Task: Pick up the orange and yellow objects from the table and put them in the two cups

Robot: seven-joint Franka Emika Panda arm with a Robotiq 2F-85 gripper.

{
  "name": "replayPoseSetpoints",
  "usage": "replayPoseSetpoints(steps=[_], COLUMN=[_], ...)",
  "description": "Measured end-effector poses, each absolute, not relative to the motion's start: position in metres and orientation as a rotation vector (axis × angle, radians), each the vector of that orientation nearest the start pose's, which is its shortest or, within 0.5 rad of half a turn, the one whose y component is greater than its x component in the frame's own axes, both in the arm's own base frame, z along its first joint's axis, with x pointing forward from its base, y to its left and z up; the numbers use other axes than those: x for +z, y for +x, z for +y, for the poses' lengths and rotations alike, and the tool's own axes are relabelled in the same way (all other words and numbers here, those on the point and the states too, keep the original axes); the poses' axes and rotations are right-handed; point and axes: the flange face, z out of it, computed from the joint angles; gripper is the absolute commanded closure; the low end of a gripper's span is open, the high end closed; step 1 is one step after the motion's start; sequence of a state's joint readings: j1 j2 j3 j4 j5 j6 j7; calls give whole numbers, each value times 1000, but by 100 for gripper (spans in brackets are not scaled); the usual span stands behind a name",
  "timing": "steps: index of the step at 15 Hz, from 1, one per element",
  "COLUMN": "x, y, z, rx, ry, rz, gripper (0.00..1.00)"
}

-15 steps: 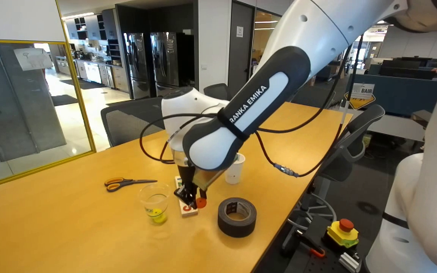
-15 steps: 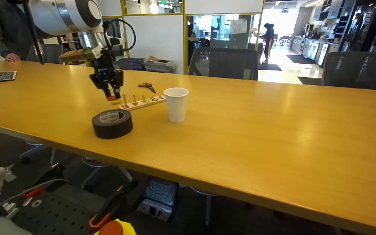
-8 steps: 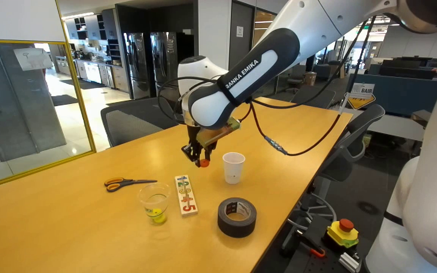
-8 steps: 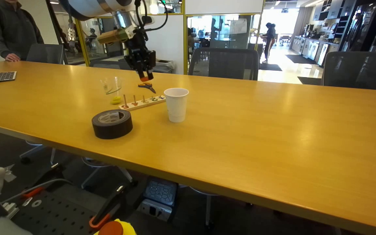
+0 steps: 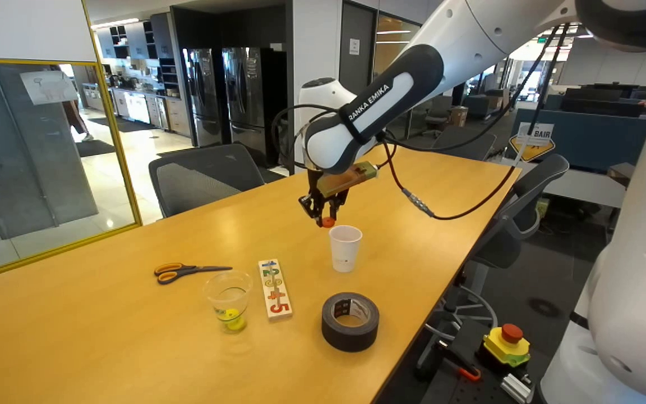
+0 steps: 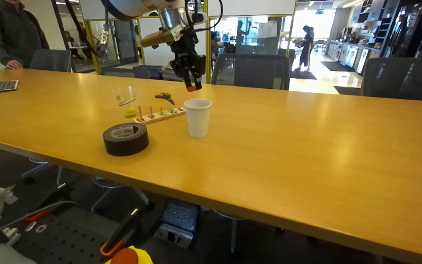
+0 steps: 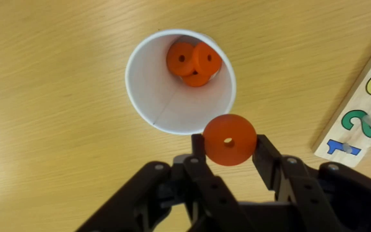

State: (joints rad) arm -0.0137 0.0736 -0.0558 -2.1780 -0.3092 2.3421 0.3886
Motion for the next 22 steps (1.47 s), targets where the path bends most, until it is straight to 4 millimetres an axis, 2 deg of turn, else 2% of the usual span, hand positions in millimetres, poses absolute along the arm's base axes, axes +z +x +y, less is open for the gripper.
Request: replayPoseSetpoints(steps=[4, 13, 14, 15, 17, 20, 22], x=[367, 360, 360, 359, 359, 358, 357], y=[551, 542, 541, 540, 539, 538, 537], z=[-57, -68, -70, -71, -74, -77, -77], rx=[-205, -67, -55, -46, -37, -16, -10], ry=[-3323, -3340, -3341, -3340, -3332, -3327, -3327], rz=[465, 516, 522, 529, 547, 563, 564], gripper=[78, 78, 65, 33, 27, 3, 0])
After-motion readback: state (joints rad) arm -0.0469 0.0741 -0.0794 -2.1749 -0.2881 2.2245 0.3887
